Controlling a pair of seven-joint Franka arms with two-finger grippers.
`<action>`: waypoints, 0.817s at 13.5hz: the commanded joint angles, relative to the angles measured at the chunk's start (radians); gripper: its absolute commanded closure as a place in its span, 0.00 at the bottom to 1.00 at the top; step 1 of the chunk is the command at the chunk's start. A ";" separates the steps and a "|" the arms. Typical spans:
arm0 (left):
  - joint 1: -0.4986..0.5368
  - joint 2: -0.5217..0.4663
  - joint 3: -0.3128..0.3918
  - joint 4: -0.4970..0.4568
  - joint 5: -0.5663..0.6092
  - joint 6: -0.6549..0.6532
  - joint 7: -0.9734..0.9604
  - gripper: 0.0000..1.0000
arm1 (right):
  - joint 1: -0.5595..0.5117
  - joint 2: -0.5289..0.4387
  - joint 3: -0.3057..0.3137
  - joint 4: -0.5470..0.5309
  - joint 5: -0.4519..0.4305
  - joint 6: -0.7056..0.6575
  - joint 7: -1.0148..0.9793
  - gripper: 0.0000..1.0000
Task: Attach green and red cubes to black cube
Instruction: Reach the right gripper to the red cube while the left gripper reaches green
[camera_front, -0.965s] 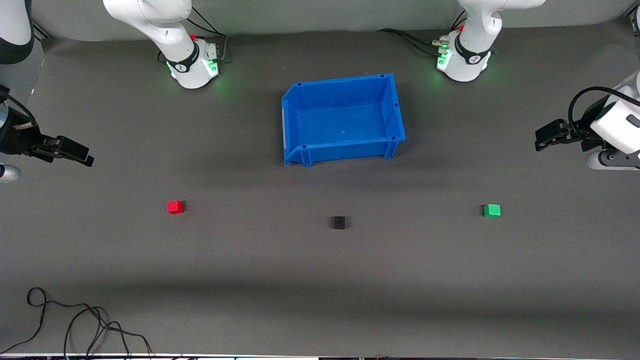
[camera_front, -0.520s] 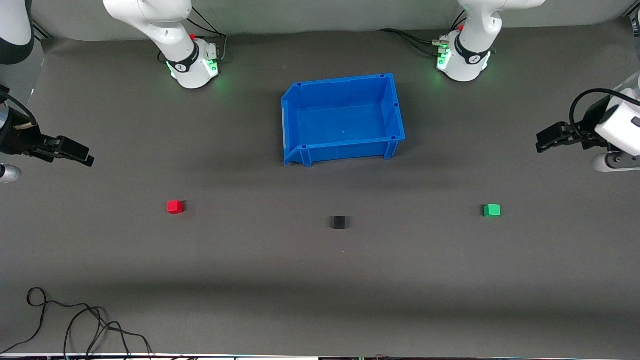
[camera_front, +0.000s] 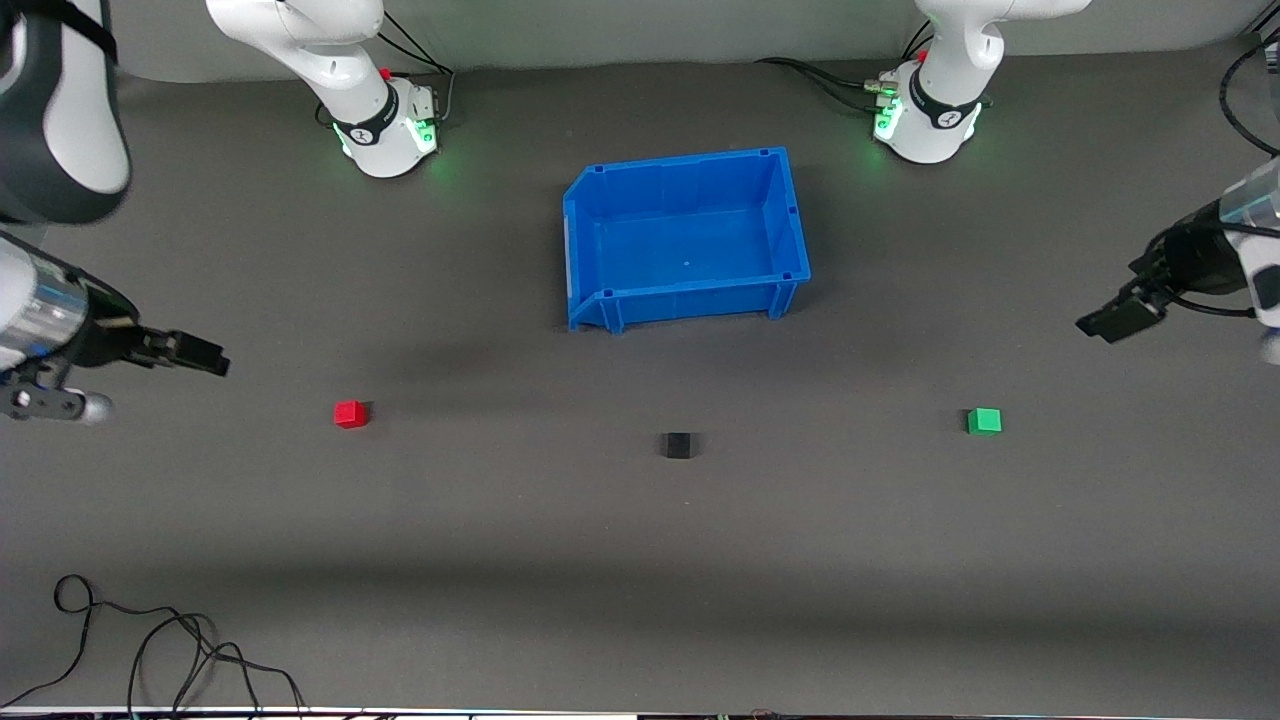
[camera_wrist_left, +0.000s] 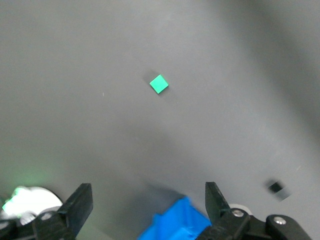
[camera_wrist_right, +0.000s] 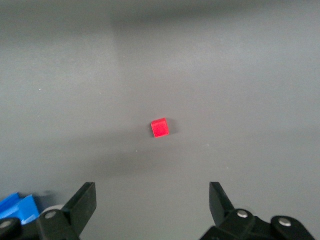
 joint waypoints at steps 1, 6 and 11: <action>0.072 0.007 0.002 0.009 -0.097 -0.001 -0.219 0.00 | 0.009 -0.006 -0.005 -0.132 -0.009 0.143 -0.015 0.00; 0.112 0.046 0.003 -0.085 -0.179 0.044 -0.456 0.00 | 0.008 0.043 -0.005 -0.321 -0.008 0.431 -0.014 0.00; 0.137 0.040 0.003 -0.412 -0.277 0.383 -0.371 0.00 | 0.008 0.204 -0.003 -0.398 -0.008 0.640 -0.032 0.00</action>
